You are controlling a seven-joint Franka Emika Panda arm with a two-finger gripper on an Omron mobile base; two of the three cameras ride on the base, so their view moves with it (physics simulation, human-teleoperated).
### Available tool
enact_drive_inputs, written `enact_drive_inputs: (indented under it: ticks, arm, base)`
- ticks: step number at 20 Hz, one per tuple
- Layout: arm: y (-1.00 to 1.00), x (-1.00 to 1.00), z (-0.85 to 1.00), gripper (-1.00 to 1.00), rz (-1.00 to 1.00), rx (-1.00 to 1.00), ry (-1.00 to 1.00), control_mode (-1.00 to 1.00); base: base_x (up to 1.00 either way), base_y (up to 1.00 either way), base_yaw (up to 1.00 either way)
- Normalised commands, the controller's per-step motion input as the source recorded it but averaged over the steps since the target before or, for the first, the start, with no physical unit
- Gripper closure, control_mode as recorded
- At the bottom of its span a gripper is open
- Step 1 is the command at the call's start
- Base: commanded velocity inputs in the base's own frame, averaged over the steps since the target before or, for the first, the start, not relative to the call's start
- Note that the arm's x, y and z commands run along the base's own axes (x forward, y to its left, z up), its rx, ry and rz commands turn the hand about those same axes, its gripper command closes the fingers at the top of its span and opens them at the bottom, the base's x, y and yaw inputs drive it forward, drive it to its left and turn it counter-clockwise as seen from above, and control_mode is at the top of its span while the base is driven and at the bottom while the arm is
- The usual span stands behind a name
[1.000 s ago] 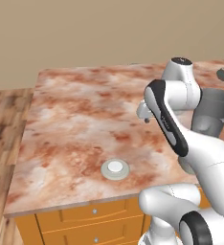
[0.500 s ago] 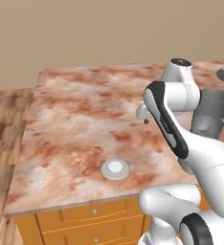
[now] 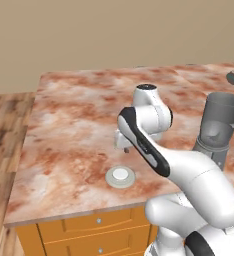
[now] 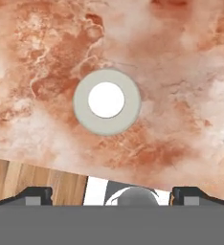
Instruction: Close the lid blender by securely placing the lid on top.
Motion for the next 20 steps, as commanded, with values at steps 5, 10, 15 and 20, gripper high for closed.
enact_drive_inputs:
  ticks: [5, 10, 15, 20]
  arm:
    - [0.41, -0.02, -0.66, -1.0, 0.0, 0.0, 0.38, -1.0]
    - [0.06, -0.26, -0.6, -1.0, 0.0, -0.02, 0.1, -1.0]
    - [0.0, 0.01, -0.24, -1.0, 0.0, -0.06, 0.02, -1.0]
    - [-0.04, 0.07, -0.3, -1.0, 0.0, -0.01, 0.01, -1.0]
  base:
    - [0.0, 0.0, 0.0]
    - [0.0, 0.0, 0.0]
    - [0.0, 0.0, 0.0]
    - [0.0, 0.0, 0.0]
